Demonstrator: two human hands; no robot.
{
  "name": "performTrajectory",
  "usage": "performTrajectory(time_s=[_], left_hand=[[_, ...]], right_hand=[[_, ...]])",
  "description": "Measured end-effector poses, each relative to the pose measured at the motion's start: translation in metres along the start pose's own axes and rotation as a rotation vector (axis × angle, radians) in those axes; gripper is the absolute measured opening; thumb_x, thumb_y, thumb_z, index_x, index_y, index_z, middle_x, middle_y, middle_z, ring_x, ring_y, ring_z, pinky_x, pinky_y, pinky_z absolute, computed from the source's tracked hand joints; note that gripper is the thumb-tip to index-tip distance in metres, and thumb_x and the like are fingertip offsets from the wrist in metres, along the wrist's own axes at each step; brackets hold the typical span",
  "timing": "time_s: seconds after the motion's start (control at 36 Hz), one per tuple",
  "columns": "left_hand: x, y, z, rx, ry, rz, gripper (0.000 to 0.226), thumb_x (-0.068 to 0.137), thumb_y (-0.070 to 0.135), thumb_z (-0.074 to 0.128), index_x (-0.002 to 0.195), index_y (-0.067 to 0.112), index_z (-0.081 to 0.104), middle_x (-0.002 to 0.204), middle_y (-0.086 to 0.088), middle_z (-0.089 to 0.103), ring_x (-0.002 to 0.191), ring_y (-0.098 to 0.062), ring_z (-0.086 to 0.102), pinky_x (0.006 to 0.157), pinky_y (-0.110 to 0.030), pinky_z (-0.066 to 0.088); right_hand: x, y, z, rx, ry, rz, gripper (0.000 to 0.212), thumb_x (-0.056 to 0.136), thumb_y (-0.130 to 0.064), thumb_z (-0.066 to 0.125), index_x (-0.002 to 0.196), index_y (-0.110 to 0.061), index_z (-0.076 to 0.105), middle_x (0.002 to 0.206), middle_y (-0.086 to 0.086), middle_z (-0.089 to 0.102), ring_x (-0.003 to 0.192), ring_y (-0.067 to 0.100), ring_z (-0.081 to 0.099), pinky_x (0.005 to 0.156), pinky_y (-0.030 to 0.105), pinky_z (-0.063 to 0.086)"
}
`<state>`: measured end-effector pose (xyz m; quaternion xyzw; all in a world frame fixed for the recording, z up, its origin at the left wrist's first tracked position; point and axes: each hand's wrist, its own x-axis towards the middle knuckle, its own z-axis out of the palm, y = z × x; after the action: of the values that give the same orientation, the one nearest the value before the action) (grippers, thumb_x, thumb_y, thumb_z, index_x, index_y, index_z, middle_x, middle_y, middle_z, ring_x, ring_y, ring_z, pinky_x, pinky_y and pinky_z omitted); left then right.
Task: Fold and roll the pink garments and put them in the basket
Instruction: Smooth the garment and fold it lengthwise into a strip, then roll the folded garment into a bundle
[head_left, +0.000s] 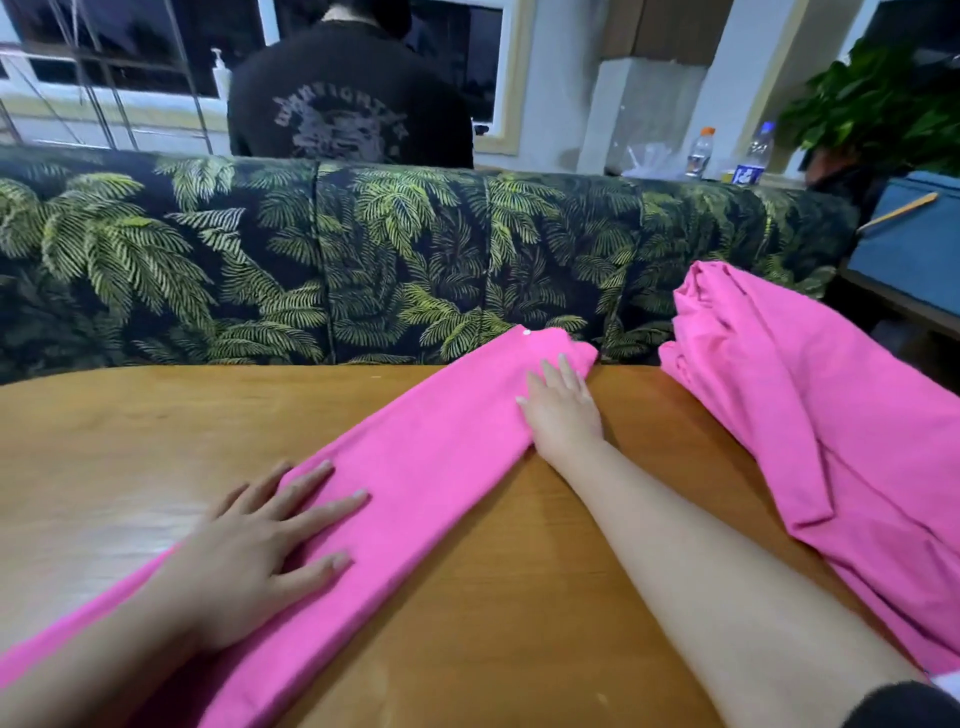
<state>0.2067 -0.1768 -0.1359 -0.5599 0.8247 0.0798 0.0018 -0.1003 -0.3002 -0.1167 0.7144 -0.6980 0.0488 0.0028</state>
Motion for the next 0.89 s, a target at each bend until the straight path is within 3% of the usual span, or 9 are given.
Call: performTrajectory(time_s=[0.08, 0.19, 0.25, 0.39, 0.56, 0.69, 0.78, 0.89], left_hand=[[0.007, 0.009, -0.001, -0.009, 0.004, -0.053, 0.084, 0.045, 0.092, -0.026, 0.125, 0.078, -0.005, 0.155, 0.021, -0.018, 0.146, -0.014, -0.014, 0.118, -0.04, -0.001], [0.023, 0.023, 0.0, 0.011, 0.047, -0.131, 0.094, 0.037, 0.09, -0.033, 0.126, 0.076, -0.007, 0.16, 0.015, -0.009, 0.148, -0.022, -0.007, 0.117, -0.045, 0.005], [0.033, 0.031, 0.003, 0.014, 0.06, -0.18, 0.099, 0.042, 0.092, -0.025, 0.136, 0.069, -0.003, 0.161, 0.011, -0.005, 0.148, -0.026, -0.002, 0.115, -0.047, 0.008], [0.052, 0.045, 0.006, -0.037, 0.122, -0.365, 0.058, 0.089, 0.069, 0.013, 0.146, 0.056, 0.009, 0.162, 0.006, 0.004, 0.147, -0.033, 0.004, 0.115, -0.056, 0.009], [0.03, 0.035, 0.005, -0.035, 0.07, -0.286, 0.053, 0.096, 0.061, 0.015, 0.148, 0.052, 0.005, 0.162, 0.005, 0.0, 0.148, -0.031, 0.001, 0.116, -0.053, 0.007], [-0.027, 0.015, 0.006, -0.016, -0.01, -0.225, 0.081, 0.07, 0.072, -0.01, 0.147, 0.052, 0.002, 0.161, 0.012, -0.003, 0.148, -0.025, -0.001, 0.118, -0.049, 0.007], [-0.063, 0.005, 0.006, -0.034, -0.029, -0.212, 0.067, 0.083, 0.07, 0.0, 0.147, 0.051, 0.003, 0.161, 0.011, -0.005, 0.149, -0.02, -0.004, 0.119, -0.045, 0.006], [-0.114, -0.012, 0.012, -0.063, -0.018, -0.149, 0.096, 0.055, 0.087, -0.014, 0.143, 0.056, 0.006, 0.161, 0.012, -0.002, 0.148, -0.013, -0.003, 0.119, -0.037, 0.006]], right_hand=[[-0.034, -0.04, -0.006, 0.163, -0.025, -0.046, 0.053, 0.102, -0.038, 0.035, 0.145, -0.007, 0.034, 0.158, 0.012, 0.019, 0.148, 0.026, 0.005, 0.12, 0.038, 0.007], [-0.084, -0.085, -0.01, 0.212, -0.119, -0.103, 0.062, 0.1, -0.039, 0.039, 0.148, -0.003, 0.024, 0.158, 0.015, 0.018, 0.148, 0.028, 0.006, 0.12, 0.037, 0.006], [-0.102, -0.102, -0.008, 0.2, -0.171, -0.087, 0.065, 0.101, -0.04, 0.036, 0.15, -0.001, 0.018, 0.159, 0.016, 0.013, 0.148, 0.03, 0.003, 0.12, 0.039, 0.003], [-0.121, -0.127, 0.001, 0.174, -0.209, -0.04, 0.063, 0.103, -0.035, 0.03, 0.152, -0.001, 0.01, 0.161, 0.014, 0.001, 0.148, 0.028, -0.009, 0.119, 0.041, -0.003], [-0.159, -0.128, 0.003, 0.121, -0.177, -0.159, 0.059, 0.105, -0.034, 0.022, 0.153, -0.006, 0.004, 0.162, 0.006, 0.0, 0.148, 0.02, -0.013, 0.117, 0.039, -0.011], [-0.212, -0.142, 0.0, 0.131, -0.184, -0.339, 0.057, 0.104, -0.029, 0.025, 0.153, -0.004, 0.009, 0.162, 0.007, 0.005, 0.148, 0.018, -0.01, 0.117, 0.037, -0.01], [-0.245, -0.156, -0.005, 0.152, -0.21, -0.466, 0.054, 0.104, -0.024, 0.025, 0.153, -0.005, 0.011, 0.162, 0.006, 0.005, 0.148, 0.018, -0.007, 0.117, 0.035, -0.011], [-0.295, -0.174, -0.008, 0.196, -0.222, -0.65, 0.051, 0.103, -0.021, 0.029, 0.152, -0.01, 0.02, 0.161, 0.005, 0.012, 0.149, 0.016, 0.002, 0.118, 0.035, -0.008]])
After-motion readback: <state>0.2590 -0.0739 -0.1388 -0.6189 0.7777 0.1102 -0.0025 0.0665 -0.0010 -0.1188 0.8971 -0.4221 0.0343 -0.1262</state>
